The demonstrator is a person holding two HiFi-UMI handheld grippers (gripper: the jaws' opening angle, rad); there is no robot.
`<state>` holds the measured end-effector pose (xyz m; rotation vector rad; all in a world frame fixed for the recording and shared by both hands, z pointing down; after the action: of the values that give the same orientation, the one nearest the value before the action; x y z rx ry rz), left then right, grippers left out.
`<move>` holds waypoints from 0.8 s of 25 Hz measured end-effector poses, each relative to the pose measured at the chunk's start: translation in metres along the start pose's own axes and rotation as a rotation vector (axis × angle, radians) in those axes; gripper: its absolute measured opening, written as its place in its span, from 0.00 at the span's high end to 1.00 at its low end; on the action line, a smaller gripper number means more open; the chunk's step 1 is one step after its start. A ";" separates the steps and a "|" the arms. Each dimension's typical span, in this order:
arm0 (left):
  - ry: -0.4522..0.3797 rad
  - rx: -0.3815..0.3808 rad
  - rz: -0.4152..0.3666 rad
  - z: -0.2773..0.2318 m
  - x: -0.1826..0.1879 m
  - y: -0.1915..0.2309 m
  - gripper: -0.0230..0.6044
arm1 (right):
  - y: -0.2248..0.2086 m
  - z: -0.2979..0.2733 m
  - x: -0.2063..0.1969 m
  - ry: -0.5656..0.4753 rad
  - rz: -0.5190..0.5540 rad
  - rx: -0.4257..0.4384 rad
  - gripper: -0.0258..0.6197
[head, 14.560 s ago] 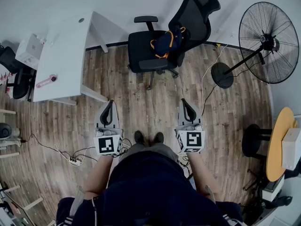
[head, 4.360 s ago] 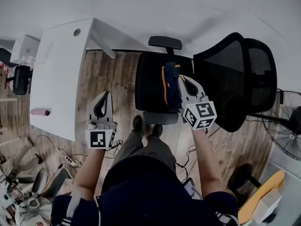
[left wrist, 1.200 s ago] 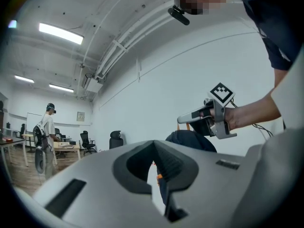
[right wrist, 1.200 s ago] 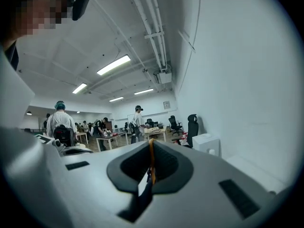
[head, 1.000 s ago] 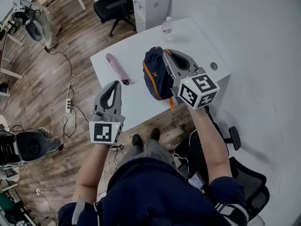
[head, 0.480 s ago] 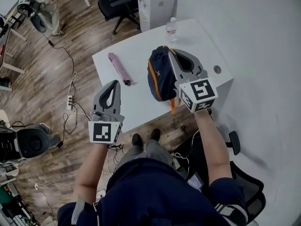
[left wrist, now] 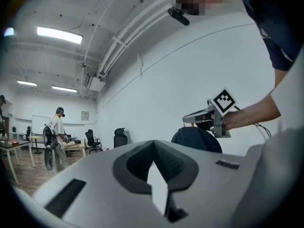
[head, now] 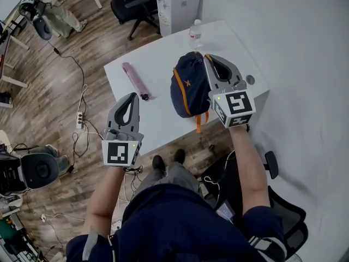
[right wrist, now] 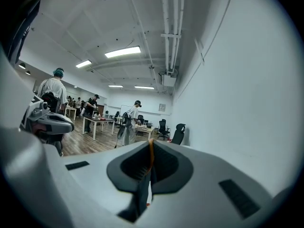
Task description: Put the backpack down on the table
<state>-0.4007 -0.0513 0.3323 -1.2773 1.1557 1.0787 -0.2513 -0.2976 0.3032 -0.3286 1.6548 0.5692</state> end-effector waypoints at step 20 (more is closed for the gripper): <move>0.039 -0.013 -0.027 -0.021 -0.007 -0.005 0.96 | -0.081 -0.012 -0.032 0.078 0.089 -0.145 0.97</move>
<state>-0.3971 -0.0724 0.3411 -1.3256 1.1587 1.0474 -0.2143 -0.3752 0.3217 -0.3881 1.7135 0.7537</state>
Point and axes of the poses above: the fingertips, and each gripper's own axes: z backward along the fingers, y to its left, x out of its top, the point moved 8 cm from there along z, backward along the fingers, and after that the axes turned 12 degrees about -x, right-handed, at the moved point
